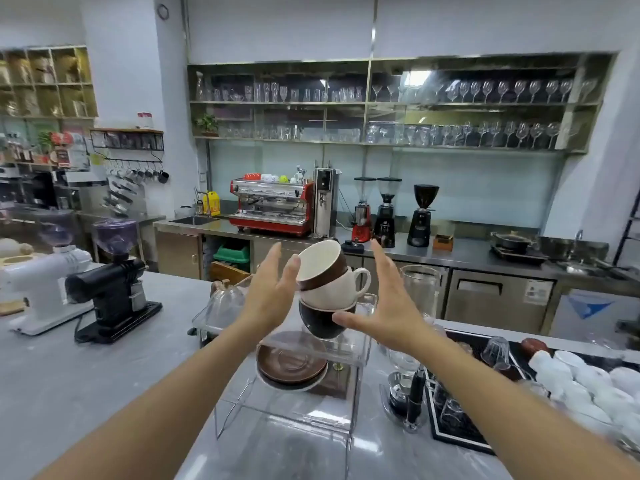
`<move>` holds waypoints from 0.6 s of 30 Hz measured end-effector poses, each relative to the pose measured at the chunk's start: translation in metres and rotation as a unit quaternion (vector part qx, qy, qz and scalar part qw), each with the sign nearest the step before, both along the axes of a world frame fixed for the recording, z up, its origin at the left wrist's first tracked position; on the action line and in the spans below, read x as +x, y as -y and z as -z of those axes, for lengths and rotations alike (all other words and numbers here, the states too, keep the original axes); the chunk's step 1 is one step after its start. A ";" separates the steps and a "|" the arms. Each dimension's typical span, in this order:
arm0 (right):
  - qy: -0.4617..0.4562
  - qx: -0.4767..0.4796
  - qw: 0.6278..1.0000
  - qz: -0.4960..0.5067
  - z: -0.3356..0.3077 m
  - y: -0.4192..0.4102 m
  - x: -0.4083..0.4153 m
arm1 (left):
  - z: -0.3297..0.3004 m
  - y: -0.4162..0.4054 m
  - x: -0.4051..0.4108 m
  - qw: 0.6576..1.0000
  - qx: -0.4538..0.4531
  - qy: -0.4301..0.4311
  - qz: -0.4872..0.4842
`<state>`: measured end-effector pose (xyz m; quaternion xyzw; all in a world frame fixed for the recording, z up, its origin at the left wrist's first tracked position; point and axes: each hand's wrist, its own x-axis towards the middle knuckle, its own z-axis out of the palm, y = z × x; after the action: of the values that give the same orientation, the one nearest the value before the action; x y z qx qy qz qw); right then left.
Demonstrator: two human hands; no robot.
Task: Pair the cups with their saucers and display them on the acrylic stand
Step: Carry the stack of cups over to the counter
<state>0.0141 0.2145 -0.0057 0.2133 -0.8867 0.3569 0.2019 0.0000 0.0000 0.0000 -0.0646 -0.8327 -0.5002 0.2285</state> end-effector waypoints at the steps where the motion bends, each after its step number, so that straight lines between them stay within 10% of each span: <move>1: 0.005 0.001 1.000 -0.001 0.000 0.004 -0.002 | 0.002 0.002 -0.008 0.999 0.032 0.014 0.004; 18: 0.099 -0.020 0.995 0.004 0.010 0.013 -0.033 | 0.008 -0.002 -0.058 0.885 0.348 0.289 0.116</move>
<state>-0.0185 0.2018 -0.0152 0.1688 -0.8959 0.3935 0.1186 -0.0576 0.0023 -0.0077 0.0703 -0.6211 -0.7771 -0.0735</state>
